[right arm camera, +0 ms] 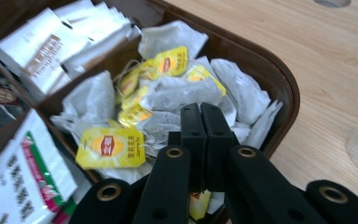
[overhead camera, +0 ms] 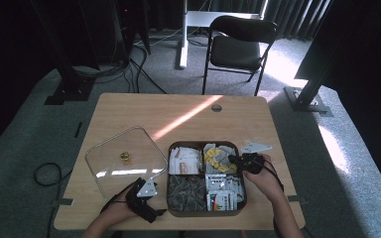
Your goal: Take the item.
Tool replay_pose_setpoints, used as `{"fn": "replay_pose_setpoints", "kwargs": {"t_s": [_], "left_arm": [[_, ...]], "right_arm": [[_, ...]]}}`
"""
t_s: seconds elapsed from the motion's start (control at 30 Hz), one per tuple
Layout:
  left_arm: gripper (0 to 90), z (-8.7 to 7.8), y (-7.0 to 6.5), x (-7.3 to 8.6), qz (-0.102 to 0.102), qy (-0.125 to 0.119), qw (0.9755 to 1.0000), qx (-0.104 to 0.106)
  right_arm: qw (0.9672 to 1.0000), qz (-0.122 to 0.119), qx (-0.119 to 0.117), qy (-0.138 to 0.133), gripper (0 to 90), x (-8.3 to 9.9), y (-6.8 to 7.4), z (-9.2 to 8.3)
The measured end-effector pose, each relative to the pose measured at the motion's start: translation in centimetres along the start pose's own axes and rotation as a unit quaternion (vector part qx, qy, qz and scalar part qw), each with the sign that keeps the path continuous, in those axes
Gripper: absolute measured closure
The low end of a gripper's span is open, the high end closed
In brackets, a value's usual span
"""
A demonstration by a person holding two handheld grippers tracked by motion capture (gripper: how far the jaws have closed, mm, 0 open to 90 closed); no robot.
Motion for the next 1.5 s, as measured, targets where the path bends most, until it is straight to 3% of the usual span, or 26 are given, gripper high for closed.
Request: {"fn": "replay_pose_setpoints", "kwargs": {"t_s": [0.5, 0.93, 1.2, 1.5], "left_arm": [[1.5, 0.0, 0.0, 0.0, -0.001, 0.000, 1.0000, 0.000], [1.5, 0.0, 0.0, 0.0, 0.000, 0.000, 1.0000, 0.000], [1.5, 0.0, 0.0, 0.0, 0.000, 0.000, 1.0000, 0.000], [1.5, 0.0, 0.0, 0.0, 0.000, 0.000, 1.0000, -0.001]], "right_arm": [[0.9990, 0.013, -0.001, -0.044, 89.7, -1.5, 0.0, -2.0], [0.9954, 0.028, 0.001, -0.091, 89.9, -3.4, -0.6, -4.0], [0.9894, 0.046, 0.027, -0.135, 89.9, -4.5, -1.6, -5.1], [0.9838, 0.071, 0.048, -0.158, 89.8, -4.9, -3.4, -5.5]]}}
Point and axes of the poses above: each handheld gripper's, and its own axes: z roughly forward along the jaws, x roughly out of its underside, y roughly to its left, the point moved 4 cm from there along z, roughly forward along the jaws, and after that the axes turned 1 degree about -z, right-handed, at the moved point
